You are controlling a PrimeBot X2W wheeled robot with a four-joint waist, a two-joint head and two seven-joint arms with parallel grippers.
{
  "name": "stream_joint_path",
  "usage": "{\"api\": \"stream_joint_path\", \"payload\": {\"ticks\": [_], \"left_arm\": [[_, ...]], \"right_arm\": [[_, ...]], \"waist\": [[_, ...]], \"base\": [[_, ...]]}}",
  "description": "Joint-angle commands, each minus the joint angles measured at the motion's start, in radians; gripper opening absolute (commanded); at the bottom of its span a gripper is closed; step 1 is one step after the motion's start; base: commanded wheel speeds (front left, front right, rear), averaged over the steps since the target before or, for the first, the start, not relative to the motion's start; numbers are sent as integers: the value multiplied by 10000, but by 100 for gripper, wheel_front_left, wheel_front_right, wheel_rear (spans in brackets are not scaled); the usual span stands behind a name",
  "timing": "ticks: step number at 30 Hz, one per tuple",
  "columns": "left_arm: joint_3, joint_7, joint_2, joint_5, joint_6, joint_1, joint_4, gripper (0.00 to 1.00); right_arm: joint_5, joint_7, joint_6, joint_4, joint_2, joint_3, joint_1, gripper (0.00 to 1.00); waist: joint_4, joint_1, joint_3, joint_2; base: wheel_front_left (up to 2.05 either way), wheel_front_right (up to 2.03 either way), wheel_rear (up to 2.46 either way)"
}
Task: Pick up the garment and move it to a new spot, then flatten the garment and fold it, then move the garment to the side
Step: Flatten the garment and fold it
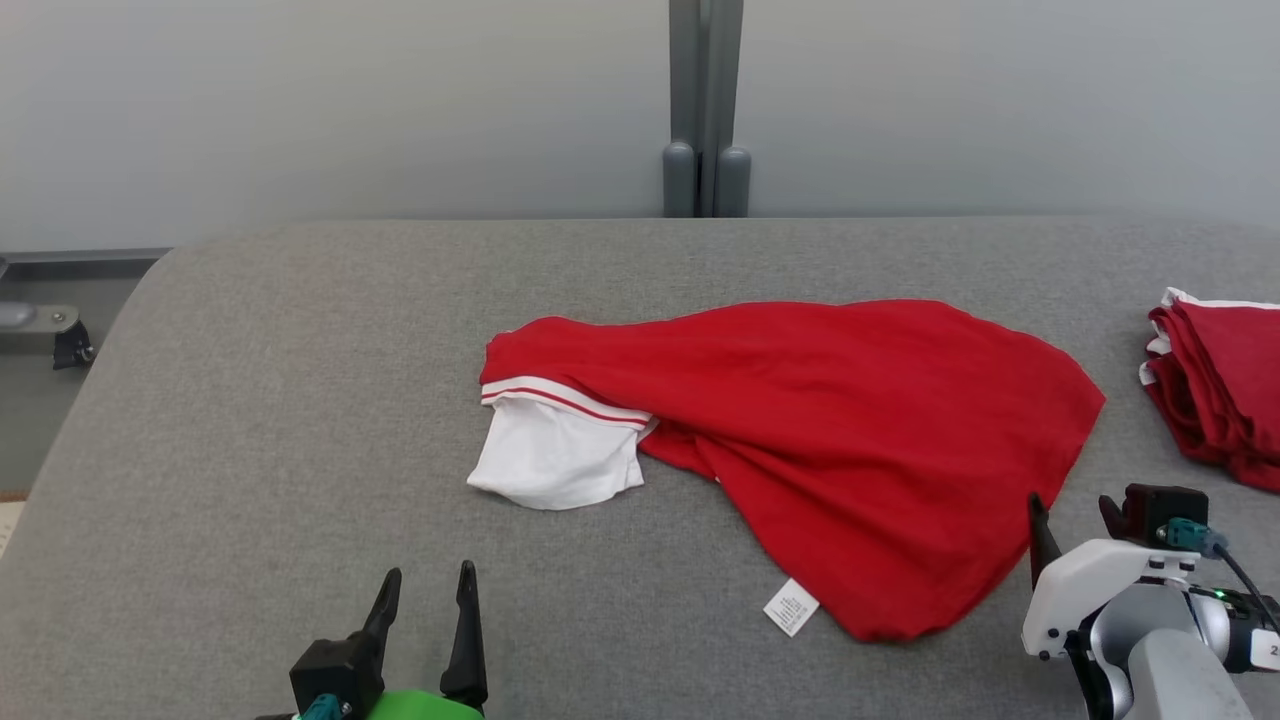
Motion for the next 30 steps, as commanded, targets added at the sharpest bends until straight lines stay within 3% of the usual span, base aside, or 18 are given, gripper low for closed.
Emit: {"api": "stream_joint_path", "payload": {"ticks": [1, 11, 12, 13, 17, 23, 30], "left_arm": [[-4, 0, 9, 118, -11, -203, 31, 100], [-71, 0, 1, 91, -44, -252, 120, 100], [-75, -1, 1, 85, -50, -248, 127, 100], [-78, -1, 0, 70, -54, -242, 130, 100], [-131, 0, -1, 28, -60, -227, 86, 100], [-161, 0, -1, 63, -63, -448, -37, 100], [-296, 0, 0, 155, -76, -767, -193, 100]], "right_arm": [[-232, 83, -16, 253, -32, -214, -276, 100], [-706, 865, -16, 2541, -80, -1667, -1395, 100], [-631, 964, -16, 2740, -80, -1777, -1485, 91], [-521, 1072, -16, 2959, -65, -1868, -1562, 59], [-269, 1015, -16, 3392, -240, -1796, -1879, 0], [-137, 426, -16, 3461, -1019, -979, -2838, 0], [-268, 547, -18, 3932, -2341, -134, -4140, 0]], "waist": [[357, 0, 275, 0], [928, 0, 463, 0], [955, 0, 463, 0], [976, 0, 463, 0], [1039, 0, 524, 0], [1144, 0, 917, 0], [1483, 0, 1598, 0]], "base": [[0, 0, 0], [0, 0, 0], [0, 0, 0], [0, 0, 0], [0, 0, 0], [0, 0, 0], [0, 0, 0]]}}
